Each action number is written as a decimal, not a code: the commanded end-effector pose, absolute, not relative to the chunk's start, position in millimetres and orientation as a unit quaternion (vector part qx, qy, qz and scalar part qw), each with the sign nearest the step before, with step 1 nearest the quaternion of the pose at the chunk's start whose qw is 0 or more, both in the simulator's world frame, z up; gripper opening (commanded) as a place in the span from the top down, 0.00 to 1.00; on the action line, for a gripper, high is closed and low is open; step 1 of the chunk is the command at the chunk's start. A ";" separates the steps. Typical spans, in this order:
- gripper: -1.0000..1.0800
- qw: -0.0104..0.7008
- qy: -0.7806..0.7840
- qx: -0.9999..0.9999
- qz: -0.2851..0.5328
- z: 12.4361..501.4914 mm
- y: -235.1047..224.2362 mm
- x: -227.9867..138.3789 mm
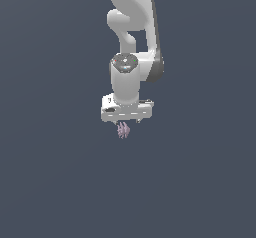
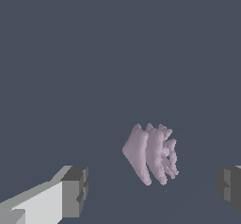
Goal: Pick up the object and move it to a goal position.
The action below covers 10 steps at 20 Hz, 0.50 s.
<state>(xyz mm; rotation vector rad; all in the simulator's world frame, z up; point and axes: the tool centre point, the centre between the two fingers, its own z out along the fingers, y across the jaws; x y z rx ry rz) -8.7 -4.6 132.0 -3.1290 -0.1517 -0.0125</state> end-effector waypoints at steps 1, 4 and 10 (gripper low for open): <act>0.04 0.003 -0.060 -0.998 -0.003 115.4 -11.1 -14.0; 0.04 0.001 -0.071 -0.998 -0.001 101.5 -16.4 -18.9; 0.04 0.000 -0.079 -0.997 0.000 90.6 -20.9 -23.2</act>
